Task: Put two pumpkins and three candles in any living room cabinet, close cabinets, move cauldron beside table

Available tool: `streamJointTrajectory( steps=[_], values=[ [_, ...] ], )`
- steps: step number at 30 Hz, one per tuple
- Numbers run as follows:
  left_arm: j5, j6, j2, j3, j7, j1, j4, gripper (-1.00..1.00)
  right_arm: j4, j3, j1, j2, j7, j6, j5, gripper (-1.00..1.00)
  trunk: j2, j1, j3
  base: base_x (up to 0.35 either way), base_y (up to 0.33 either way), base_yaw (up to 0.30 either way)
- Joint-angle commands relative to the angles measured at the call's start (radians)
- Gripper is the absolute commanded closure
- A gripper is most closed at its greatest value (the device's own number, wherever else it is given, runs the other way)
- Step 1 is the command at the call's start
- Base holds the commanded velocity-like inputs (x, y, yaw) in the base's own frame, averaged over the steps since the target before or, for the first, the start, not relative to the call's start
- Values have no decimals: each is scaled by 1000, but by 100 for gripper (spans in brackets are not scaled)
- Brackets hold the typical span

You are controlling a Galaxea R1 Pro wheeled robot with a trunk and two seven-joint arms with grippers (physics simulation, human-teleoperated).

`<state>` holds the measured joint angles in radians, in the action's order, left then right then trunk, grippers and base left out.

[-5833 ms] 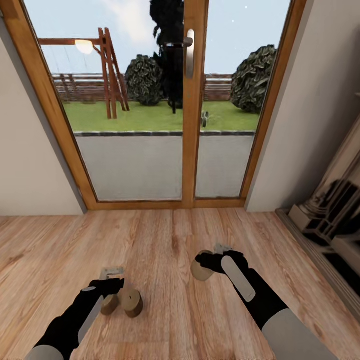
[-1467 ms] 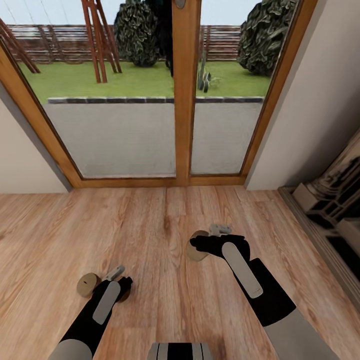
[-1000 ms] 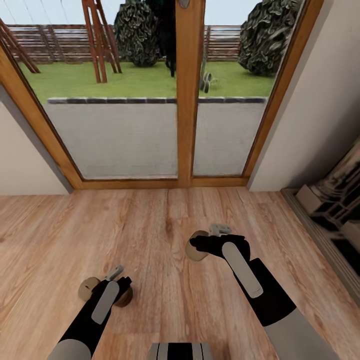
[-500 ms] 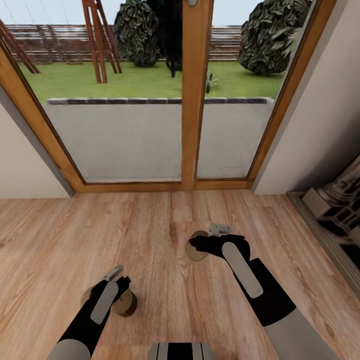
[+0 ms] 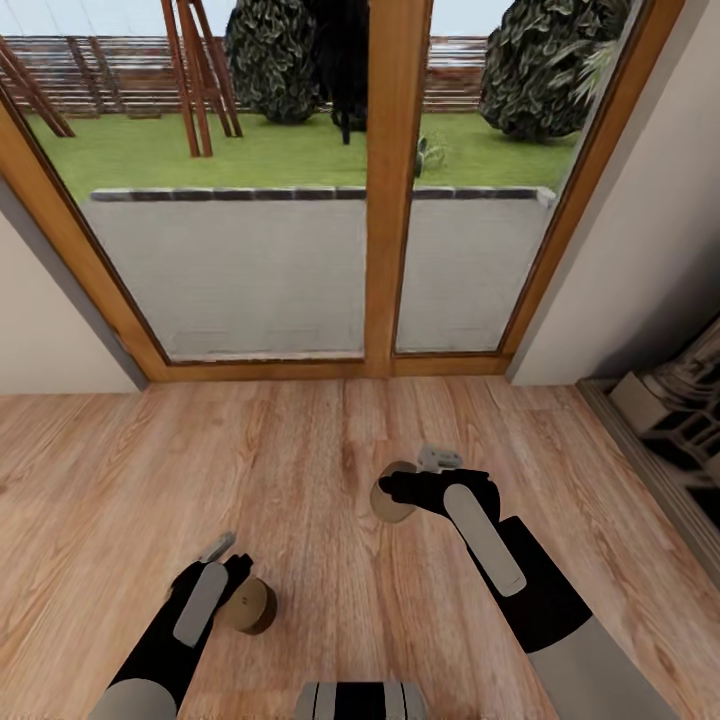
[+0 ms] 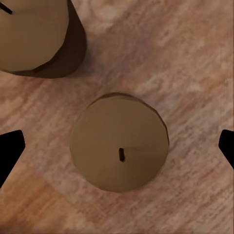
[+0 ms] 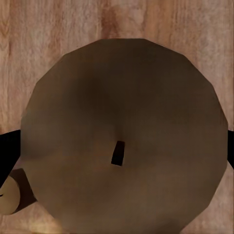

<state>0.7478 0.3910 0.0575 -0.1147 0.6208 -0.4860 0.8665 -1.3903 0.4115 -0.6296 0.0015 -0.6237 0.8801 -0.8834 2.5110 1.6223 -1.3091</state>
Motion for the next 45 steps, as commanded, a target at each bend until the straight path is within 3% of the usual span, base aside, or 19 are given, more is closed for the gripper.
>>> streamJointTrajectory(
  steps=[1, 10, 13, 17, 31, 40, 45],
  values=[
    [7, 3, 1, -6, 5, 0, 2, -100, -1, 1, -1, 0, -10, 0, -9, 100, 1, 0, -5, 0, 0, 0],
    [7, 2, 1, -9, 4, 0, 3, -100, -24, 1, -1, -3, -8, 2, -11, 100, 3, 4, -40, 0, 0, 0],
    [5, 2, 1, -3, 4, 0, 3, -100, -97, 2, -1, -3, -3, 2, -12, 100, 3, 4, -40, 0, 0, 0],
    [1, 1, 5, 0, 3, 0, 3, -100, -121, 6, -1, -2, 0, 2, -13, 100, 3, 4, -40, 0, 0, 0],
    [-6, 0, 7, 10, -2, 0, 3, -100, -127, 7, -1, 0, 1, 1, -12, 100, 5, 8, -74, 0, 0, 0],
    [-6, -1, 8, 47, -4, 0, 3, -100, -127, 7, -1, 0, 1, 0, -12, 100, 6, 11, -101, 0, 0, 0],
    [-6, -1, 9, 50, -4, 0, 3, -100, -125, 7, -1, 0, 1, 0, -12, 100, 6, 11, -101, 0, 0, 0]
  ],
)
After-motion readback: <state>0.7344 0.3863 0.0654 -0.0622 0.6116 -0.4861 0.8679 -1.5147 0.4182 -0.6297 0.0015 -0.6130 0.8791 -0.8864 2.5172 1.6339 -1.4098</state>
